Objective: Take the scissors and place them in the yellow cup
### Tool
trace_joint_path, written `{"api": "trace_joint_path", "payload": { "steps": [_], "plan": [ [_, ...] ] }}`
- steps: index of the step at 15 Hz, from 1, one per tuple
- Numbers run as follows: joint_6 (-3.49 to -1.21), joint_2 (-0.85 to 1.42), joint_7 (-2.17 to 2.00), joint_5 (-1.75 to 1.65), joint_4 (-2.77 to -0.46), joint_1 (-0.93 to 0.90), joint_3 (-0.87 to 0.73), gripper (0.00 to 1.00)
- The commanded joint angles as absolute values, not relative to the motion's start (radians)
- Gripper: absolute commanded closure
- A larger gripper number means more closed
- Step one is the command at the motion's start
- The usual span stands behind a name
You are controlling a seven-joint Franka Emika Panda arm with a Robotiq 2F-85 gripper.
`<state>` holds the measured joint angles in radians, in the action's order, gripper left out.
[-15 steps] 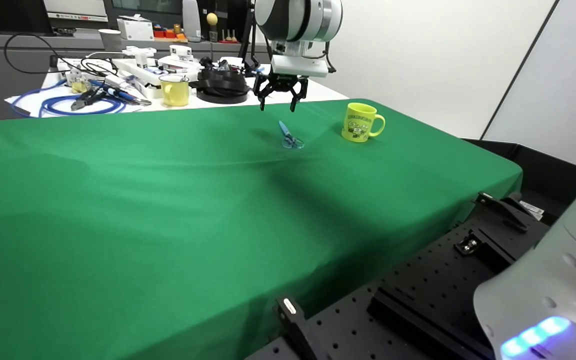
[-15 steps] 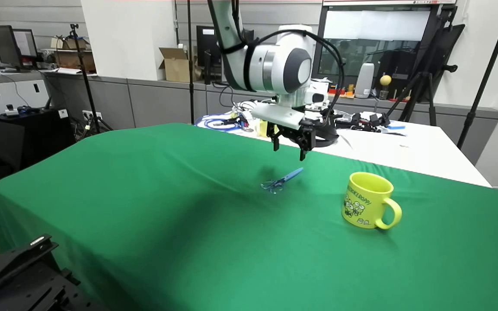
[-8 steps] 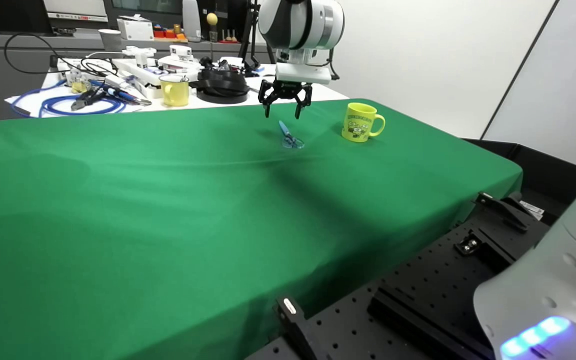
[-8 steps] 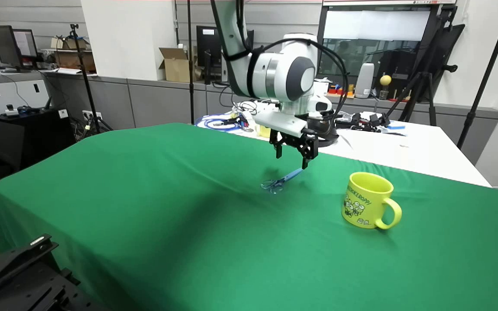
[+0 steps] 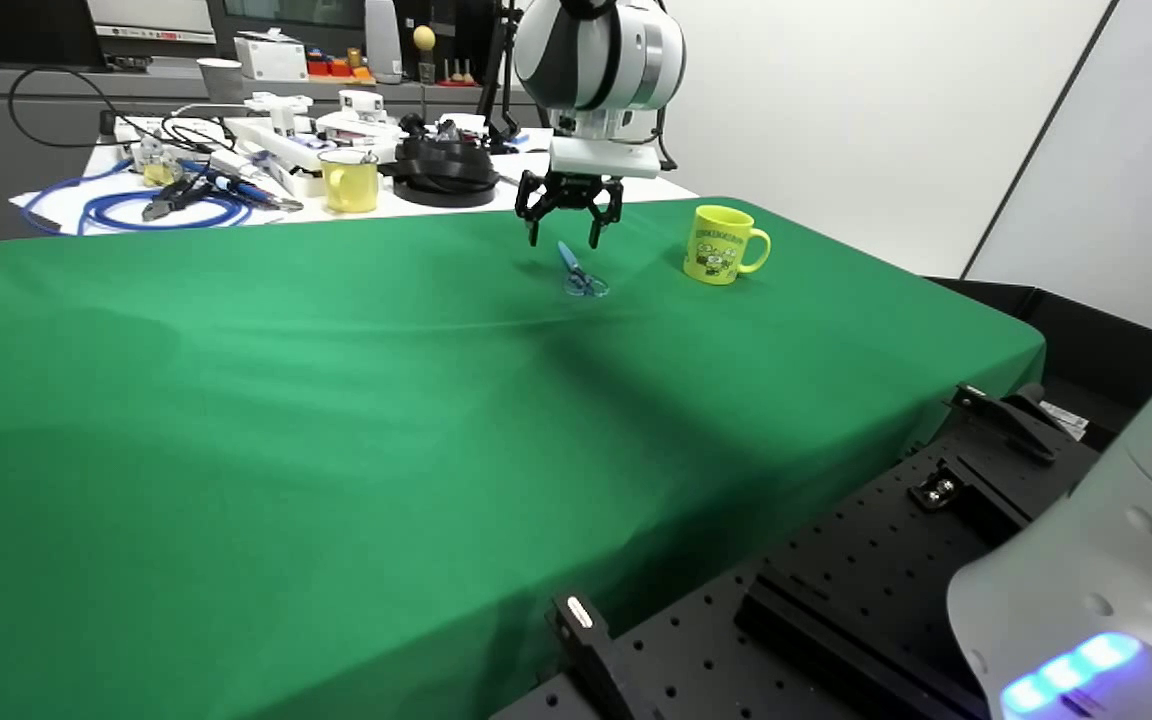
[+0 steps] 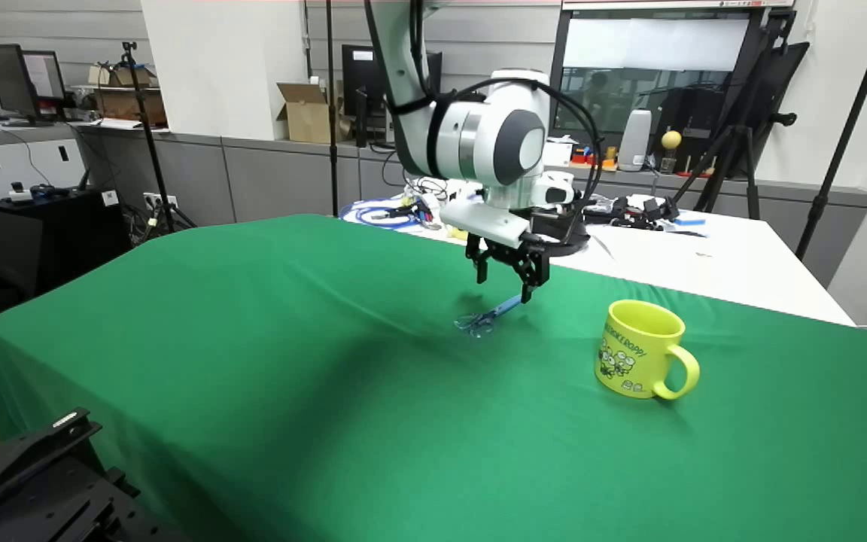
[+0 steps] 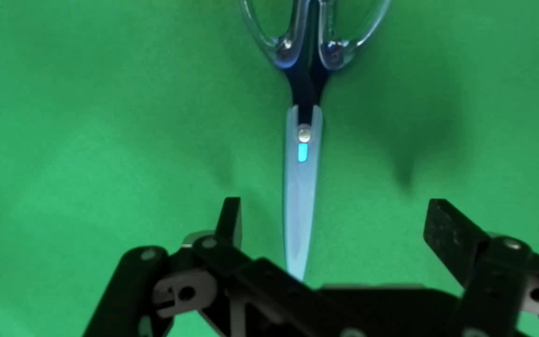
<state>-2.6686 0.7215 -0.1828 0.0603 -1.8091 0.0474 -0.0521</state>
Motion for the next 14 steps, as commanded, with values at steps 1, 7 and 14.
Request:
{"api": "trace_joint_path", "payload": {
  "steps": [1, 7, 14],
  "plan": [
    [-2.656, 0.742, -0.204, 0.077, -1.79, 0.033, -0.065, 0.0],
    [-2.655, 0.755, -0.202, 0.07, -1.789, 0.024, -0.067, 0.4],
    [-2.633, 0.755, -0.194, 0.068, -1.777, 0.017, -0.07, 0.88]
  ]
}}
